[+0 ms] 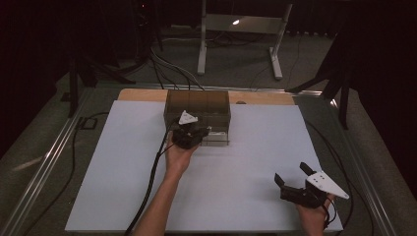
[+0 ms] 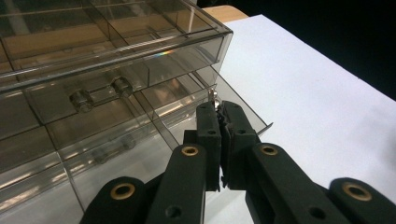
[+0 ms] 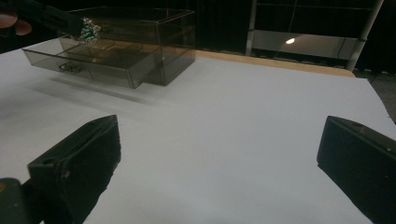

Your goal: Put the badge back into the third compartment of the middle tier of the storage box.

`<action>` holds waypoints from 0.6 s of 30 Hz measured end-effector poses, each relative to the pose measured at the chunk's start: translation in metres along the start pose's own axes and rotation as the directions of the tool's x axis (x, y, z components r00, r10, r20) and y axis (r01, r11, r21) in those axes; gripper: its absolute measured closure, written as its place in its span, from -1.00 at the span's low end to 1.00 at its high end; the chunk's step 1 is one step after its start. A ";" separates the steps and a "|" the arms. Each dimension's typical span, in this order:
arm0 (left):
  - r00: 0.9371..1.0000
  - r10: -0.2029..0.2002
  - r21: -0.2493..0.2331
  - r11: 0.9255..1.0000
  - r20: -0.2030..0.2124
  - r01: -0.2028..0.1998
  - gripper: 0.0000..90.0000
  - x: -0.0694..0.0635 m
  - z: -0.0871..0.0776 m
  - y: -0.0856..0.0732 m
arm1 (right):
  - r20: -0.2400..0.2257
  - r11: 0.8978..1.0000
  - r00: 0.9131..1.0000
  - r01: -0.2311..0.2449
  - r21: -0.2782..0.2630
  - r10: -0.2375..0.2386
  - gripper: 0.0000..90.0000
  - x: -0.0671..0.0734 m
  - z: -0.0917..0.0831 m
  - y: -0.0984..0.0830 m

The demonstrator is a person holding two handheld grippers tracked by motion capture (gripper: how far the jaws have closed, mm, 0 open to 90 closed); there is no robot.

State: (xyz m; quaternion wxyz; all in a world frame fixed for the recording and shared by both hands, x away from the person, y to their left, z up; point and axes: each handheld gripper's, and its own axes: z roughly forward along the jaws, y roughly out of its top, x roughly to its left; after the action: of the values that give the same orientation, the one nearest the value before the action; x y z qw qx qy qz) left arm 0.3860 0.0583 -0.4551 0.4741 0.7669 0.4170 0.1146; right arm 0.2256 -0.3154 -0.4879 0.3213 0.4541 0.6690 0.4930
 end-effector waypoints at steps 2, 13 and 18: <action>1.000 -0.003 0.001 1.000 0.002 0.003 0.97 0.000 0.002 0.000 | 0.000 1.000 1.000 0.001 0.000 -0.001 -1.00 0.000 0.000 0.000; 1.000 -0.004 0.017 1.000 -0.003 0.004 0.97 -0.004 0.015 0.000 | -0.002 1.000 1.000 0.003 -0.002 -0.003 -1.00 0.000 -0.001 0.000; 1.000 0.001 0.029 1.000 0.001 -0.001 0.97 -0.006 0.020 -0.001 | -0.002 1.000 1.000 0.002 -0.003 -0.002 -1.00 0.000 -0.001 0.001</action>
State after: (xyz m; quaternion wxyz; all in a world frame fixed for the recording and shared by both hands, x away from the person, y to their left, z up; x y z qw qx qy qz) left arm 0.3932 0.0407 -0.4650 0.4632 0.7739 0.4179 0.1087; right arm 0.2249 -0.3160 -0.4871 0.3218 0.4524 0.6692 0.4939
